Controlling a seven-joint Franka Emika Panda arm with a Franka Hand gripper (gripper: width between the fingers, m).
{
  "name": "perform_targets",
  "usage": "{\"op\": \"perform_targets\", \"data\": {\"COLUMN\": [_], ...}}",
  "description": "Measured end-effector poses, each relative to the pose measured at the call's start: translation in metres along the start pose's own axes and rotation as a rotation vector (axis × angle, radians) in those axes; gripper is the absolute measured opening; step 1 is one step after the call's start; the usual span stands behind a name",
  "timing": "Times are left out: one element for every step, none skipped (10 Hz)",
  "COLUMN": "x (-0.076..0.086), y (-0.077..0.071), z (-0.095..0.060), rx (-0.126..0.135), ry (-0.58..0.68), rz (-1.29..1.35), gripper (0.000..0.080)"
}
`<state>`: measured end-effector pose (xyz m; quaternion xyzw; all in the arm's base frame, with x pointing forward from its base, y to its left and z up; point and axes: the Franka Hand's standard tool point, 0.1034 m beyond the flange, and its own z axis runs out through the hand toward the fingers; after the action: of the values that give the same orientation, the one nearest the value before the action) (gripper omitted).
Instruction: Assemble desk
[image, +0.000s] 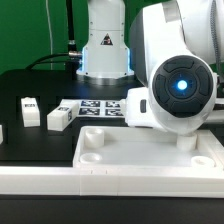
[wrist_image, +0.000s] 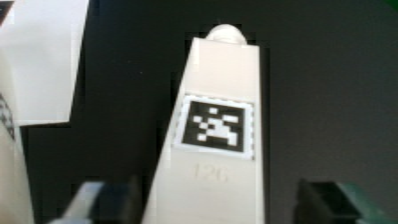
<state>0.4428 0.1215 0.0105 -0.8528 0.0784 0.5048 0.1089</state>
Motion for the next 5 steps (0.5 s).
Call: {"op": "perform_targets", "data": {"x": [-0.0001,-0.0001,-0.0006,-0.0023,-0.0048], "y": [0.0000,-0.0001,-0.0012,-0.0026,-0.0032], "z": [-0.0001,-0.0006,-0.0020,-0.0039,-0.0072], "rx": [0.000,0.000,-0.001,-0.002,-0.002], "ry": [0.000,0.001,0.003,0.006,0.010], "rz": [-0.001,-0.003,-0.009,-0.023,-0.040], "gripper": [0.0286,0.0288,0.0288,0.0288,0.0288]}}
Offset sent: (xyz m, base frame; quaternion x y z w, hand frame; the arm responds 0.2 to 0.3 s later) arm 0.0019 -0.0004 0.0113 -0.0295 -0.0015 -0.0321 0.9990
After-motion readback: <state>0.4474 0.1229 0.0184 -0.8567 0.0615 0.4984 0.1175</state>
